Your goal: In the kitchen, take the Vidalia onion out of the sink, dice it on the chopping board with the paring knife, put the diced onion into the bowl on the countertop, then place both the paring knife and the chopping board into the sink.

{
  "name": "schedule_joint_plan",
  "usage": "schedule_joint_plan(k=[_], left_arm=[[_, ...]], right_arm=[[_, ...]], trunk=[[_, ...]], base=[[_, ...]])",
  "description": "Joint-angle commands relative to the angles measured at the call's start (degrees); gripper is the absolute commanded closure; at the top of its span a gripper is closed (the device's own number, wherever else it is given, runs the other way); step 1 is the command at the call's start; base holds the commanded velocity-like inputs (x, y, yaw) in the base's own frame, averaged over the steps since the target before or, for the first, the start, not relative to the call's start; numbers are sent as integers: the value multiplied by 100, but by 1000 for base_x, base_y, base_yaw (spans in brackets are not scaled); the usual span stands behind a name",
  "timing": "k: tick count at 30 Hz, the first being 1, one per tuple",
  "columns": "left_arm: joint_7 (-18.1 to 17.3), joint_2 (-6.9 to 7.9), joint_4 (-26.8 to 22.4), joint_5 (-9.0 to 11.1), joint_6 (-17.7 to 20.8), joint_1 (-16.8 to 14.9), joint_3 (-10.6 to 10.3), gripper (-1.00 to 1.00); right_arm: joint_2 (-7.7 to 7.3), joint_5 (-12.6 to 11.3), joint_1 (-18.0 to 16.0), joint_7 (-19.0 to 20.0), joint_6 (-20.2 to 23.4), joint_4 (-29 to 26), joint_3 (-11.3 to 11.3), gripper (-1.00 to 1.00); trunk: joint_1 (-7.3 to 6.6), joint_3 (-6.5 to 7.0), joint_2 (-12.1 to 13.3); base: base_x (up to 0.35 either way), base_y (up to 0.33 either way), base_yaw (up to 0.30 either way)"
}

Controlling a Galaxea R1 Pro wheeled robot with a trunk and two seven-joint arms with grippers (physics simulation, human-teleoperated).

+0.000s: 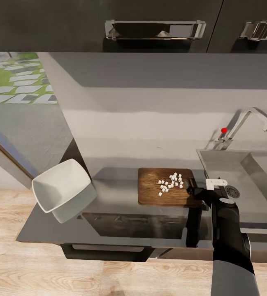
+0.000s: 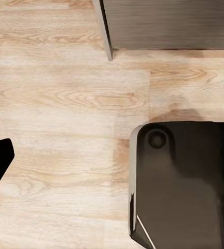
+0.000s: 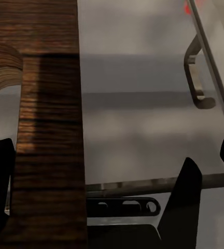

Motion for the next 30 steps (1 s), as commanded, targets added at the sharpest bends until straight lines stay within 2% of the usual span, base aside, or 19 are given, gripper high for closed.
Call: schedule_joint_plan(k=[1, 2, 3, 22, 30], left_arm=[[59, 8, -14, 12, -5, 2, -49, -100], [59, 8, -14, 12, -3, 3, -49, -100], [59, 7, -14, 11, -4, 3, -49, -100], [59, 8, -14, 11, -4, 3, -49, -100], [59, 10, -14, 11, -5, 2, -49, -100]], right_arm=[[6, 100, -4, 62, 14, -7, -13, -100], [6, 100, -6, 62, 14, -7, -15, -100], [6, 100, -5, 62, 12, -7, -14, 100], [6, 104, -5, 62, 56, -7, -13, 100], [6, 106, -5, 53, 147, -7, -6, 100]], trunk=[[4, -9, -9], [4, -9, -9], [4, -9, -9], [4, -8, -9], [4, 56, -9]], base=[[0, 0, 0], [0, 0, 0], [0, 0, 0], [0, 0, 0], [0, 0, 0]])
